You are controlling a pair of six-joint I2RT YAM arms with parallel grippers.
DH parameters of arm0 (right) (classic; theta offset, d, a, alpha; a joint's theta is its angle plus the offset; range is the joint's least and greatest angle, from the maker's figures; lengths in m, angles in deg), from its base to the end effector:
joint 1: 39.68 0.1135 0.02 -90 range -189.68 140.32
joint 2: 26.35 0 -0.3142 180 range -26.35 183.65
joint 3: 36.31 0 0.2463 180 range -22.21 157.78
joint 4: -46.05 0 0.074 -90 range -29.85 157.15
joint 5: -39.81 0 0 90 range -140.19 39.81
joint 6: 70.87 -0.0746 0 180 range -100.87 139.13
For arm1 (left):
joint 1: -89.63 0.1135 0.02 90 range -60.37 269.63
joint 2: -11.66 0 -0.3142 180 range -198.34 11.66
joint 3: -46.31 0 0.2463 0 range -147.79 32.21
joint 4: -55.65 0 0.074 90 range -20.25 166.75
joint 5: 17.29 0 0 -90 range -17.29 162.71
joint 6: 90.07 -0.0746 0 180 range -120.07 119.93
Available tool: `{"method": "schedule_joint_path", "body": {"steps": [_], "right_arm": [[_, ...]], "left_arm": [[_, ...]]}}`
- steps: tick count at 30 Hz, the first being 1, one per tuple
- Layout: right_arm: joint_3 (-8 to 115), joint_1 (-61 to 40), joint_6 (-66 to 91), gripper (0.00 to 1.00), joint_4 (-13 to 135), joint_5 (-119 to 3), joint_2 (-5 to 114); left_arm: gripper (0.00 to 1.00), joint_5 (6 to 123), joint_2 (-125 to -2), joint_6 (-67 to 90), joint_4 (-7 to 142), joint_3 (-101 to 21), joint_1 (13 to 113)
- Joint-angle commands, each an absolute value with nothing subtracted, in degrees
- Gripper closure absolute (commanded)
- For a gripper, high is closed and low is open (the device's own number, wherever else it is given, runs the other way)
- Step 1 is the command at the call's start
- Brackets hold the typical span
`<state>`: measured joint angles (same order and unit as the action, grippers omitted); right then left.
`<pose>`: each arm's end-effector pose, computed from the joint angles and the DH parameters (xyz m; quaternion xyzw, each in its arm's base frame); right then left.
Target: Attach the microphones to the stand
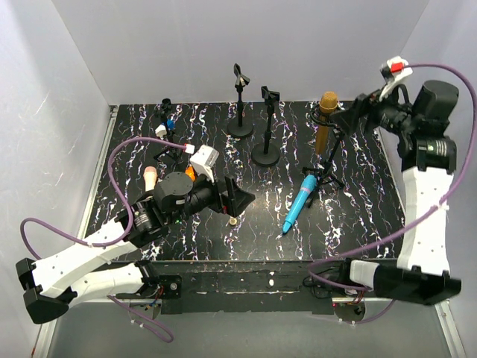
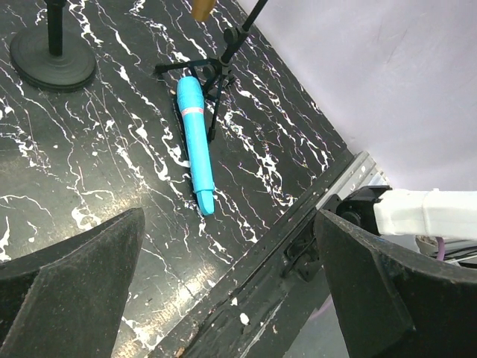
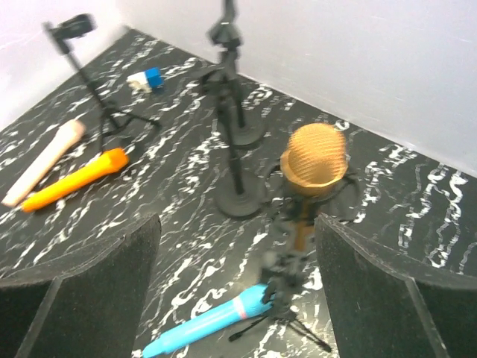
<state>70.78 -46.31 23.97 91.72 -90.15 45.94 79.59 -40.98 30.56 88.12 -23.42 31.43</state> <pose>0.2593 0.0181 0.5286 -0.2063 0.7278 0.2023 0.6219 0.1169 -0.1717 0.3964 0.1539 0.7797 -0.3893 0.4656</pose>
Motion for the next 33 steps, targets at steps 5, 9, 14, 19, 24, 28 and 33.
{"method": "schedule_joint_path", "body": {"steps": [5,9,14,19,24,28,33], "right_arm": [[56.9,-48.7,27.6,0.07,92.8,-101.7,31.6],[48.6,-52.7,29.5,0.09,91.2,-99.7,27.0],[38.5,-53.3,34.3,0.11,87.8,-97.8,24.6],[31.4,-53.4,32.1,0.13,77.8,-89.4,26.0],[28.2,-53.5,27.4,0.18,65.0,-90.8,31.2],[25.7,-53.5,23.4,0.22,52.7,-96.0,35.3],[20.4,-53.5,19.6,0.25,36.1,-99.6,37.9]], "left_arm": [[0.02,80.0,-39.1,29.8,90.3,-22.7,31.5],[0.02,80.3,-38.4,29.6,90.8,-22.6,31.5],[0.02,80.1,-38.1,29.8,90.9,-21.9,31.5],[0.02,80.3,-38.3,29.6,91.5,-21.9,31.5],[0.02,80.1,-39.8,29.5,91.9,-22.3,31.5],[0.02,79.6,-41.9,29.0,92.9,-24.1,31.5],[0.02,79.8,-43.4,29.5,93.3,-25.4,31.5]]}}
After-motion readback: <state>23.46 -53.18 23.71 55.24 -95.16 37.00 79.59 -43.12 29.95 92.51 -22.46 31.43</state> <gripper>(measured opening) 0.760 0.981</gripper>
